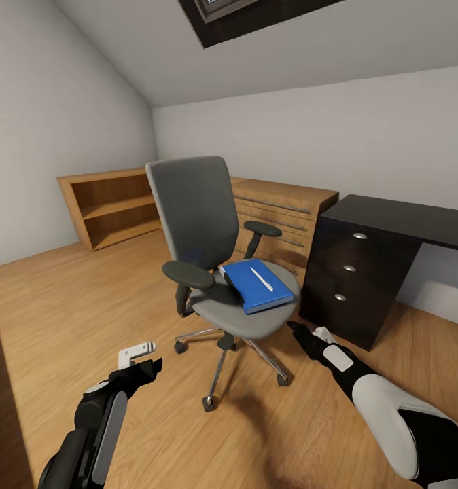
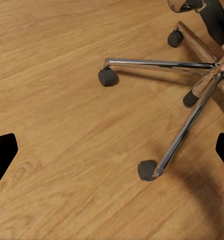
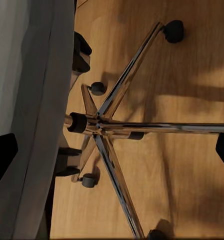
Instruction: In the bedroom, organize the workspace by keeping the computer under the desk, ensuring the monitor is on the desk, placing the keyboard on the desk next to the monitor, placing the mouse on the desk next to the keyboard, moving the folder from the swivel chair onto the desk next to the mouse, stacking the notebook on top of the folder with the pen on top of the notebook, and positioning the swivel chair next to the desk.
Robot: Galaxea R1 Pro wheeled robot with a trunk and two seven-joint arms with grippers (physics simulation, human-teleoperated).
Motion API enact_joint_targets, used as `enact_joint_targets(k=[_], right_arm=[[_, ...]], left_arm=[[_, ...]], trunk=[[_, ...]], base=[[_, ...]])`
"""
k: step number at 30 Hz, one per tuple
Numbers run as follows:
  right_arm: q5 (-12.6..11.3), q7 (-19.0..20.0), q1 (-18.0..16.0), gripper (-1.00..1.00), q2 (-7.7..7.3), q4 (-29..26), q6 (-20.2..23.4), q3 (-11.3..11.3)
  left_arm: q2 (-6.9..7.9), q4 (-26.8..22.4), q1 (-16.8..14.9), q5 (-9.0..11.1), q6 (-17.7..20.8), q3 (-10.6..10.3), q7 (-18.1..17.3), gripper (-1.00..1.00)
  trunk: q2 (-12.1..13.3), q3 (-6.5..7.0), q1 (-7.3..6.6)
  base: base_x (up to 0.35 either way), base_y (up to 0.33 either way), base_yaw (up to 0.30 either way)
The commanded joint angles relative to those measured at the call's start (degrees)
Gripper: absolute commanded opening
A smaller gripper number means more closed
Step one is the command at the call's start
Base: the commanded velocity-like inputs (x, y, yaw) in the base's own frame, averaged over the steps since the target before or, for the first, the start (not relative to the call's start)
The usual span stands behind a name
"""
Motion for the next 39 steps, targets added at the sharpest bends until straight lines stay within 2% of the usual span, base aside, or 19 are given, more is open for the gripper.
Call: enact_joint_targets(k=[1,11,34,39], right_arm=[[0.0,0.2,0.0,1.00,0.01,0.0,0.5,-0.5],[0.0,0.2,0.0,1.00,0.31,0.0,1.6,-0.5],[0.2,0.1,0.0,1.00,0.40,0.0,1.1,-0.5],[0.2,0.2,0.0,1.00,0.39,0.0,1.1,-0.5]], left_arm=[[-0.04,-0.1,0.0,0.6,0.2,0.1,0.4,1.00],[-0.04,-0.1,0.0,0.6,0.2,0.0,0.4,1.00],[-0.04,-0.2,0.0,0.6,0.2,0.1,0.3,1.00],[-0.12,-0.3,0.0,0.6,-0.6,-0.1,0.4,1.00]], trunk=[[0.0,-0.05,-0.01],[0.0,-0.05,-0.01],[0.0,-0.05,-0.01],[0.0,-0.05,-0.01]], base=[[0.000,0.000,0.000],[0.007,0.001,0.000],[0.303,0.084,0.000],[0.017,0.029,0.000]])
